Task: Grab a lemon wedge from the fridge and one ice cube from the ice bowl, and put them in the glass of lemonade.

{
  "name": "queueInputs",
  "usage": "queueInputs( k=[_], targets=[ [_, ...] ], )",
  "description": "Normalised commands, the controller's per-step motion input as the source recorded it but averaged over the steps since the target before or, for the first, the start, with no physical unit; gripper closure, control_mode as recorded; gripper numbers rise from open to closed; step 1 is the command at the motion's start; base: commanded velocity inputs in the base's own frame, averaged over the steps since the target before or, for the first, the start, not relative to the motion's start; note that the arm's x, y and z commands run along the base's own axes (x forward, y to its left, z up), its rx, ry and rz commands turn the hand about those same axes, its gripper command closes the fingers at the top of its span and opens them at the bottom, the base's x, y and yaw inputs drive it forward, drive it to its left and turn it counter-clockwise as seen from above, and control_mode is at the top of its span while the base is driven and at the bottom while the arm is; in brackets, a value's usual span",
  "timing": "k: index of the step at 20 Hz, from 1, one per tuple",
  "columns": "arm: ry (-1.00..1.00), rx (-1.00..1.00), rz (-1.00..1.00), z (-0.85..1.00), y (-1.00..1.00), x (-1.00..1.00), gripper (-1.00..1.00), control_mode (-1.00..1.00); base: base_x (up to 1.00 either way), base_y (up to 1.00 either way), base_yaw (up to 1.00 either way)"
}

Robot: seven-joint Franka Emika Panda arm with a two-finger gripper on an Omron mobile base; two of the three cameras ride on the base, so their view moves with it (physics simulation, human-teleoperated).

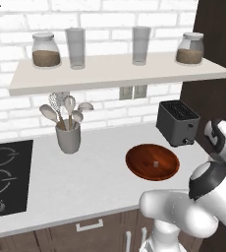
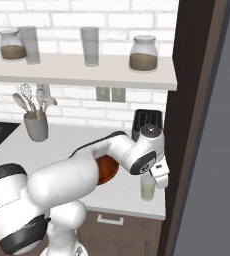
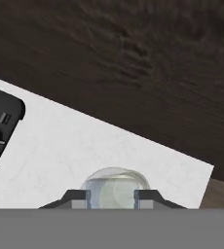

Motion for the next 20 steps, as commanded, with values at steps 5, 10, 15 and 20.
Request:
queueInputs(
  k=[5, 10, 15, 20],
  targets=[
    [0.00, 0.00, -0.04, -0.01, 0.00, -0.03, 1.00, -1.00, 0.00, 0.00, 0.00],
    [-0.03, 0.00, -0.07, -0.29, -0.04, -0.30, 1.00, -1.00, 0.00, 0.00, 0.00],
    [-0.07, 0.00, -0.09, -0.06, 0.04, -0.29, 1.00, -1.00, 0.00, 0.00, 0.00],
    [-0.04, -0.04, -0.02, 0.10, 0.29, -0.08, 1.00, -1.00, 0.00, 0.00, 0.00]
  ],
)
